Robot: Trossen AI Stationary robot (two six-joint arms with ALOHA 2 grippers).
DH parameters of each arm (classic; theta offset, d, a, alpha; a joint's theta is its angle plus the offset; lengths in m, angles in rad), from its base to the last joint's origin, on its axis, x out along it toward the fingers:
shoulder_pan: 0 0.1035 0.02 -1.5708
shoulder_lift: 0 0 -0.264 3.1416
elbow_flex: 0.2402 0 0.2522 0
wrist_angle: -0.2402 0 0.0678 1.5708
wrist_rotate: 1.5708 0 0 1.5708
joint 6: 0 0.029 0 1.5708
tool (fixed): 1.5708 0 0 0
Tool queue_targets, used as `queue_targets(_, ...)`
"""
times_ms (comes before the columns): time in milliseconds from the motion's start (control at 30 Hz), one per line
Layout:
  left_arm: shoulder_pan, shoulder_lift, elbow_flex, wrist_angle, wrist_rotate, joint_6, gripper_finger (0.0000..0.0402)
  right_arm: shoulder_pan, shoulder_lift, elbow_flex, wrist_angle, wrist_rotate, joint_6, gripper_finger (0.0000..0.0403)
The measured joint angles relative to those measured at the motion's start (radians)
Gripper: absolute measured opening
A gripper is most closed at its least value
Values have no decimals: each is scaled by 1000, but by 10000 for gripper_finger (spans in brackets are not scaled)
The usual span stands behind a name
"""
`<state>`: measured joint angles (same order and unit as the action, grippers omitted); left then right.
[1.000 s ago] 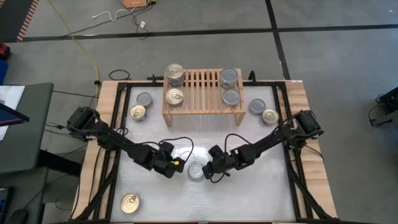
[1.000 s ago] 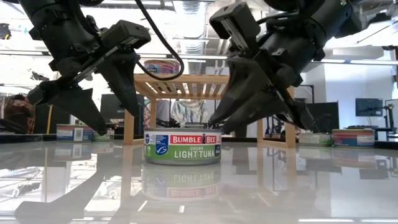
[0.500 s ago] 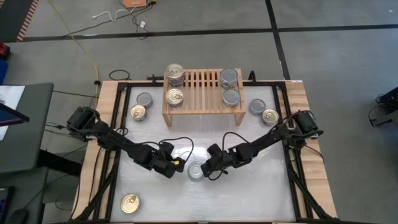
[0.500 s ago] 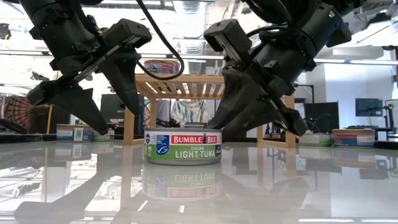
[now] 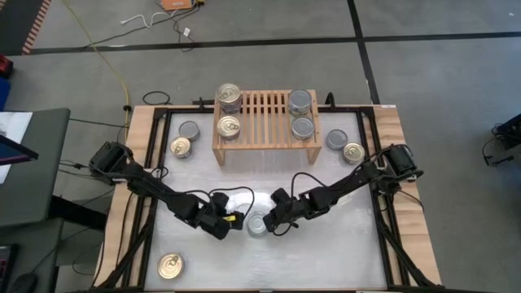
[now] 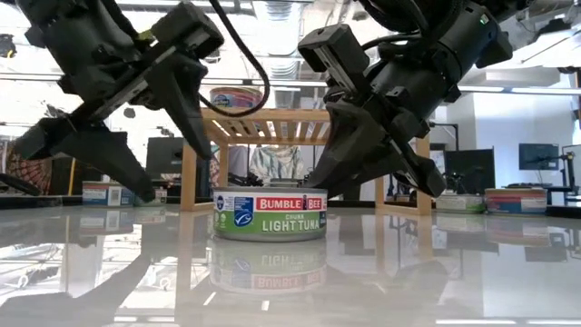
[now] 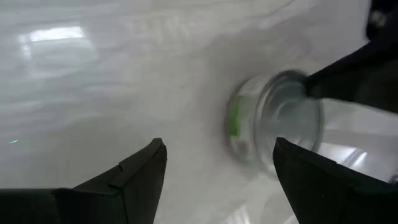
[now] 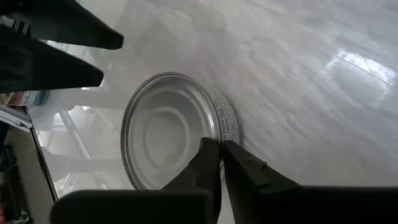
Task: Stack canned seafood by type on shelf
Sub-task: Stack the green tuna can on top of the other green tuna can on the shelf
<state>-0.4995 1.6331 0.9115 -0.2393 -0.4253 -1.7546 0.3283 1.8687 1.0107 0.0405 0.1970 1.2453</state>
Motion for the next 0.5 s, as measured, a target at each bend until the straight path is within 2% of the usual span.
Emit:
queue_targets(200, 0, 70, 0, 207, -25, 32, 283, 0, 0, 0, 3, 0, 1, 47)
queue_targets(500, -1, 138, 0, 291, 1, -2, 283, 11, 0, 0, -4, 3, 11, 47)
